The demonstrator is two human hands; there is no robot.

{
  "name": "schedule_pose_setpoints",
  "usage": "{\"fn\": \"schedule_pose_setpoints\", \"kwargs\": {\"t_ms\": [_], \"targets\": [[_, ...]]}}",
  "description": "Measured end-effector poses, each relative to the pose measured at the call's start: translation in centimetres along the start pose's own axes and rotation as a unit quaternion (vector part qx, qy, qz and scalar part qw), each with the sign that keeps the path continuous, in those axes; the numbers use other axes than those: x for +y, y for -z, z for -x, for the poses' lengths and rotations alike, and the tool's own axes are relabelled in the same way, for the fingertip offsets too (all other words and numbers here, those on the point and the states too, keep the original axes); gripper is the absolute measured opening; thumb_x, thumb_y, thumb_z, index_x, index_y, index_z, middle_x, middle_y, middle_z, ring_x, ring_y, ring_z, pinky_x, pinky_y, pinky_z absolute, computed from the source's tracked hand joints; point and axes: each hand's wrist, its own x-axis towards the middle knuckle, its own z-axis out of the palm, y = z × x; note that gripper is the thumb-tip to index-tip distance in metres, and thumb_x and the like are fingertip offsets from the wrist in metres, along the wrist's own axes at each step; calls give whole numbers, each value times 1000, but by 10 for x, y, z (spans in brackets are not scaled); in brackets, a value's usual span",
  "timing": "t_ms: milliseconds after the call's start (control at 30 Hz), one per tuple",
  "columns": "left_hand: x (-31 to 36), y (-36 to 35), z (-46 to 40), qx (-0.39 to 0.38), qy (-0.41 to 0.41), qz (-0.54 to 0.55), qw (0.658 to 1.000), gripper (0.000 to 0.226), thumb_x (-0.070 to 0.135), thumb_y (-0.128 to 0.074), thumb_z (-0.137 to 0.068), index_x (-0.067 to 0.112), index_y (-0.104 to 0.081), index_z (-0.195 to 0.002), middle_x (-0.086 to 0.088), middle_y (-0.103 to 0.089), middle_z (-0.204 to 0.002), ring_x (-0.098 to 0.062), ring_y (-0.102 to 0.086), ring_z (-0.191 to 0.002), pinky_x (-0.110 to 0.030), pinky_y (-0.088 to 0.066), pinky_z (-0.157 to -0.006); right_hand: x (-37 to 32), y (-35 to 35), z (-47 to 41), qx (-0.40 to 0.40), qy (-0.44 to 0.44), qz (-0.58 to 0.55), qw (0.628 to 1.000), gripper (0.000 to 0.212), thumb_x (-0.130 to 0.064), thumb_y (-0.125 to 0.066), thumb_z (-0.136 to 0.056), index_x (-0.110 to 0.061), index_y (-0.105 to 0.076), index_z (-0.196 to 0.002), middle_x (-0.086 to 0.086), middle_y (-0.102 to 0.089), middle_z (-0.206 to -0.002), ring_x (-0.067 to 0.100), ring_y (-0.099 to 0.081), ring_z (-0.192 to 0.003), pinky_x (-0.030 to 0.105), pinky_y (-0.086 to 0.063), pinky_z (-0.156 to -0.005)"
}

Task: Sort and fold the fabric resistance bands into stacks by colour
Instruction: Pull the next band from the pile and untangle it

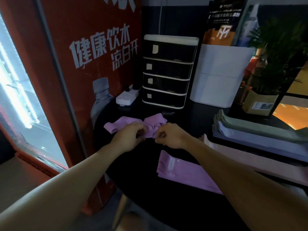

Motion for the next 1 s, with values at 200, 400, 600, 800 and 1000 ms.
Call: {"fn": "schedule_pose_setpoints", "kwargs": {"t_ms": [200, 400, 600, 800, 1000], "targets": [[1, 5, -2, 6, -11, -26, 1000, 8, 14, -60, -89, 14, -66, -95, 4, -62, -93, -17, -61, -90, -31, -47, -82, 3, -1, 3, 6, -13, -50, 999, 17, -11, -61, -87, 1, -68, -97, 14, -69, -97, 22, -65, -87, 22, -47, -74], [30, 42, -10, 101, 2, 113, 988, 8, 9, -60, -89, 14, -60, -83, 11, -59, -78, 0, -53, -72, -8, -40, -68, -10, 15, -3, 120, -14, -134, 984, 24, -11, -66, -83, -7, -64, -106, 3, -64, -86, 13, -58, -77, 19, -46, -72], [80, 97, -27, 118, 4, 250, 961, 20, 11, -56, -92, 21, -56, -75, 4, -56, -75, -7, -50, -69, -24, -45, -72, -40, 57, -10, 158, 28, -215, 963, 39, -11, -74, -75, -9, -61, -112, 2, -63, -90, 18, -62, -89, 32, -50, -84], [125, 135, -35, 106, 0, 406, 908, 17, 8, -49, -96, 12, -56, -81, -2, -56, -79, -10, -58, -72, -19, -56, -70, -64, 100, -2, 235, 68, -217, 945, 41, -18, -77, -74, -9, -58, -110, 3, -64, -97, 17, -63, -87, 33, -53, -81], [167, 163, -37, 90, -30, 494, 864, 23, 11, -42, -98, 13, -54, -79, 1, -61, -75, -7, -61, -71, -22, -55, -78, -68, 148, 19, 296, 100, -262, 913, 49, -23, -73, -80, -7, -54, -122, 0, -58, -110, 12, -58, -96, 22, -51, -82]]}}
